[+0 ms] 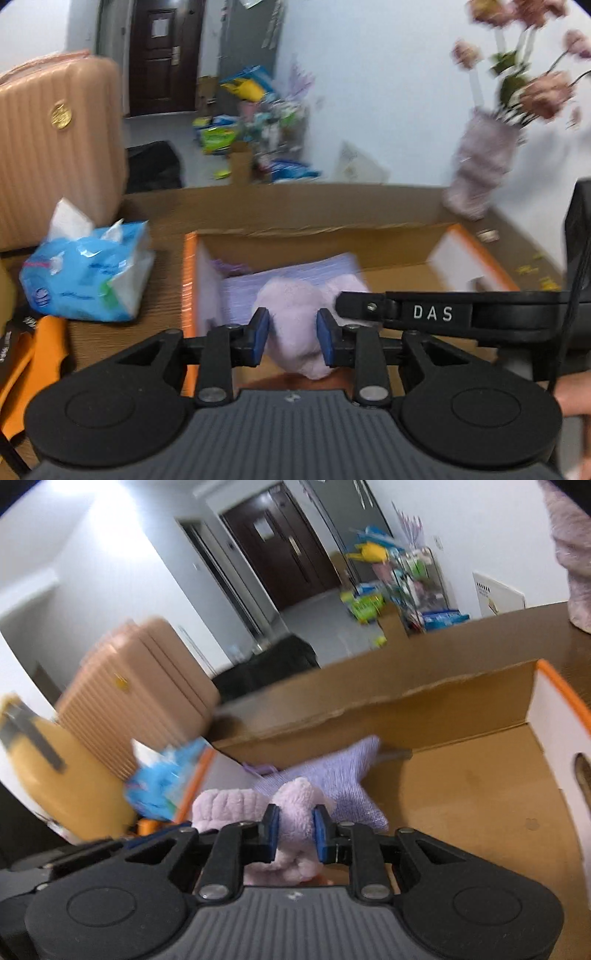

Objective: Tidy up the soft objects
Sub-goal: 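Carry the pink towel into the box and open both grippers, then move both grippers back over the table toward the plush toys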

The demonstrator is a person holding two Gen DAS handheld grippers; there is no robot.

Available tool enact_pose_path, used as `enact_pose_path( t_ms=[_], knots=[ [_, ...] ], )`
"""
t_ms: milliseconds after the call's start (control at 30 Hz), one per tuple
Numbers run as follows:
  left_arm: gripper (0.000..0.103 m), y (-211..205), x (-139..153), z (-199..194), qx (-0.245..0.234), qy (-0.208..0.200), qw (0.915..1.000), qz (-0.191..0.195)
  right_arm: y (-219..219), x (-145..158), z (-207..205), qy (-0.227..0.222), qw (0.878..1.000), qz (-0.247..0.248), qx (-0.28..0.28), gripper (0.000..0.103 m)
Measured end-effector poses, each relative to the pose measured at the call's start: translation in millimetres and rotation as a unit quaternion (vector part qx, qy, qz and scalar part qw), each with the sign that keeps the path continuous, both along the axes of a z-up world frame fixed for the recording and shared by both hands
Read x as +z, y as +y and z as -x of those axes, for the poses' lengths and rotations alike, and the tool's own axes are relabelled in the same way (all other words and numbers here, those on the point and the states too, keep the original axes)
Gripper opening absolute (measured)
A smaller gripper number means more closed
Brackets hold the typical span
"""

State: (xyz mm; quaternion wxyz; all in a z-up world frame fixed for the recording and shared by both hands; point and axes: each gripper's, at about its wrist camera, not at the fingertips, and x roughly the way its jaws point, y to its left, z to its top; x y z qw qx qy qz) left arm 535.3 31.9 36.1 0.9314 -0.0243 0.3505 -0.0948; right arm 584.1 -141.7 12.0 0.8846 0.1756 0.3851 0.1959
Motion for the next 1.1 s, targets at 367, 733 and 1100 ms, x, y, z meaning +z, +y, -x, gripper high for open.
enact_pose_path(
  t_ms=[367,733,1100],
  knots=[
    [0.042,36,19,28,0.038,-0.019,0.9991,0.007,16,1,5,0.013,0.997,0.073,0.005,0.049],
    [0.067,42,104,128,0.031,-0.128,0.9910,-0.025,-71,107,101,-0.125,0.988,0.090,0.003,0.075],
    [0.079,23,126,208,0.012,-0.170,0.9845,-0.040,-136,137,204,-0.185,0.975,0.112,-0.042,0.076]
  ],
)
